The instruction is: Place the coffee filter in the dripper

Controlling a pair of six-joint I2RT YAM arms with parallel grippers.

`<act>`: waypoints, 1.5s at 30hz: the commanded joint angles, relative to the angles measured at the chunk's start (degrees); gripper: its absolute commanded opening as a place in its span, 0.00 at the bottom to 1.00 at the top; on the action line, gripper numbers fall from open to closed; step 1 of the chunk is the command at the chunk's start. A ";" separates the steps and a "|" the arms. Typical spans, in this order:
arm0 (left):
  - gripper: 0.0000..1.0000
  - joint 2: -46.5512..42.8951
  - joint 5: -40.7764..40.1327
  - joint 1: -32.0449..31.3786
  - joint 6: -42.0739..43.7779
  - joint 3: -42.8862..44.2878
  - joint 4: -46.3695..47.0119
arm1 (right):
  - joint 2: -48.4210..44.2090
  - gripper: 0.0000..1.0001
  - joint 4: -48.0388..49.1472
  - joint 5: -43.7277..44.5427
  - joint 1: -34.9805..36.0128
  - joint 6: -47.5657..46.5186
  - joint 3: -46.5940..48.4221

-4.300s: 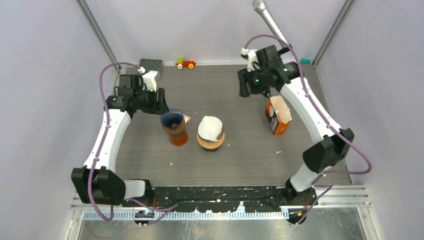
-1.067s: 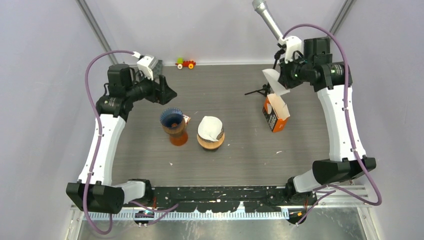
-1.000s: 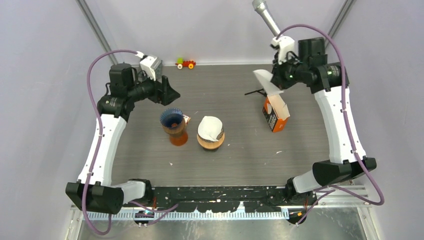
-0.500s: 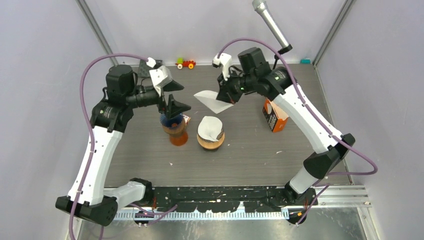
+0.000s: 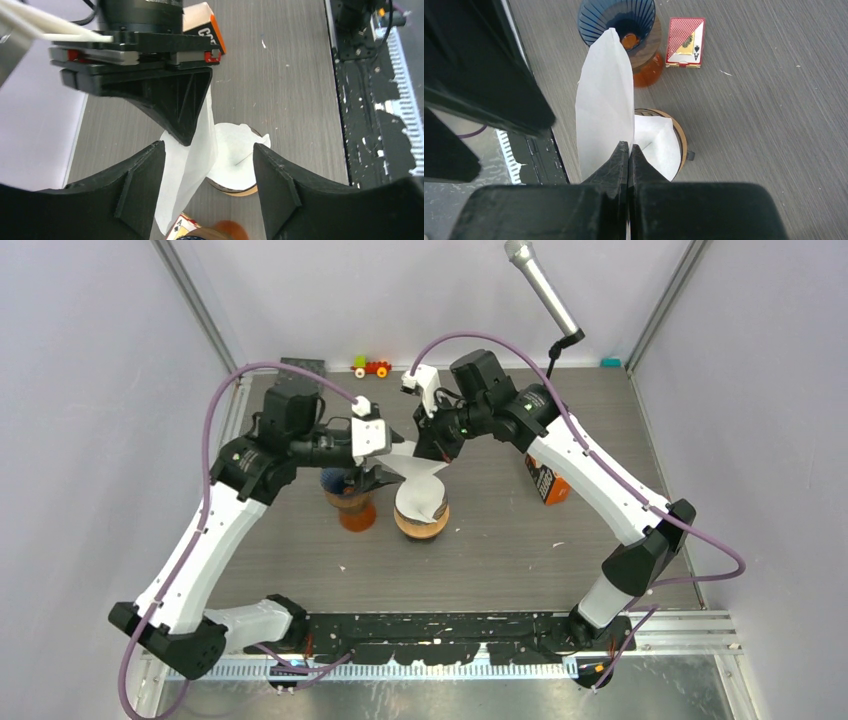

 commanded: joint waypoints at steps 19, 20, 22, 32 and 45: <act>0.39 4.93 -8.17 -3.61 11.19 -1.62 -5.40 | -0.22 0.01 3.38 0.48 0.56 1.30 1.05; 0.38 4.93 -8.37 -3.63 11.18 -1.54 -5.49 | -0.18 0.01 3.39 0.43 0.62 1.52 1.23; 0.36 4.93 -8.40 -3.63 10.80 -1.24 -5.42 | -0.20 0.01 3.52 0.64 0.55 1.92 1.36; 0.26 5.19 -8.01 -3.94 10.04 -2.46 -4.98 | -1.61 0.01 5.04 0.33 0.84 2.97 -0.75; 0.41 4.58 -9.56 -4.06 11.81 -4.57 -3.94 | -2.39 0.01 4.97 -2.20 1.50 2.01 -2.22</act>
